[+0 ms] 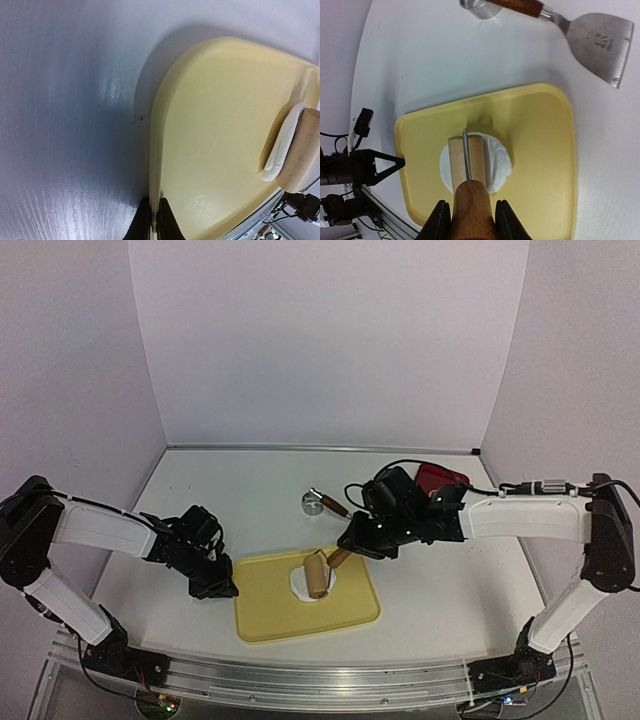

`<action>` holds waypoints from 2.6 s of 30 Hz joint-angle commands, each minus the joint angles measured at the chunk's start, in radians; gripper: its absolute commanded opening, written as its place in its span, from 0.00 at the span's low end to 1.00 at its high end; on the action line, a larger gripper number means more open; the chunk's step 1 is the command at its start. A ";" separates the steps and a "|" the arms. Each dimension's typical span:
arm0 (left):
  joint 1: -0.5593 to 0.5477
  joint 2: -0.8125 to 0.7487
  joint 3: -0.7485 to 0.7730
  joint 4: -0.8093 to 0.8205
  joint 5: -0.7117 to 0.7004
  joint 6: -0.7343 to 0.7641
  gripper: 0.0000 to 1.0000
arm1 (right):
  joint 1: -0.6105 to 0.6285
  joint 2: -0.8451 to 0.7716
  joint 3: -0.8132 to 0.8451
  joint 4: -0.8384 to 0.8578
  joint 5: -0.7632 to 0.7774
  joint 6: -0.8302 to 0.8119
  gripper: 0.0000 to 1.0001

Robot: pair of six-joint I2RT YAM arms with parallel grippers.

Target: Roll out the dumpling wrappers from the dough

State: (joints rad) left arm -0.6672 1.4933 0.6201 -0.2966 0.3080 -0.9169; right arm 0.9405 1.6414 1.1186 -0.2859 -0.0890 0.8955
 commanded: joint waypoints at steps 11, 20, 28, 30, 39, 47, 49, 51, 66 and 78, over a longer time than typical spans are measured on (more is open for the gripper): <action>0.011 0.018 -0.026 -0.042 -0.040 -0.004 0.00 | -0.015 0.072 -0.079 -0.354 0.032 -0.253 0.00; 0.012 0.018 -0.015 -0.049 -0.041 -0.001 0.00 | -0.014 0.097 -0.018 -0.330 -0.022 -0.302 0.00; 0.012 0.039 0.033 -0.060 -0.048 0.063 0.00 | -0.014 -0.077 0.051 -0.368 -0.043 -0.280 0.00; 0.013 0.058 0.054 -0.072 -0.052 0.097 0.00 | -0.015 -0.107 0.066 -0.373 -0.052 -0.293 0.00; 0.012 0.140 0.140 -0.108 -0.063 0.181 0.00 | -0.032 -0.136 0.107 -0.327 -0.111 -0.343 0.00; 0.012 0.149 0.166 -0.111 -0.057 0.182 0.00 | -0.064 -0.176 0.119 -0.194 -0.173 -0.311 0.00; 0.012 0.142 0.162 -0.112 -0.061 0.180 0.00 | -0.066 -0.169 0.108 -0.159 -0.179 -0.305 0.00; 0.012 0.135 0.158 -0.110 -0.061 0.178 0.00 | -0.066 -0.145 0.101 -0.127 -0.195 -0.302 0.00; 0.012 0.127 0.145 -0.076 -0.051 0.165 0.00 | -0.073 0.066 0.037 -0.113 -0.041 -0.288 0.00; 0.012 0.107 0.113 -0.044 -0.032 0.145 0.00 | -0.041 0.224 0.036 -0.107 -0.012 -0.282 0.00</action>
State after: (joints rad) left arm -0.6424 1.5963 0.7565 -0.3929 0.2693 -0.7797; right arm 0.8728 1.7223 1.2130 -0.3337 -0.2242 0.6228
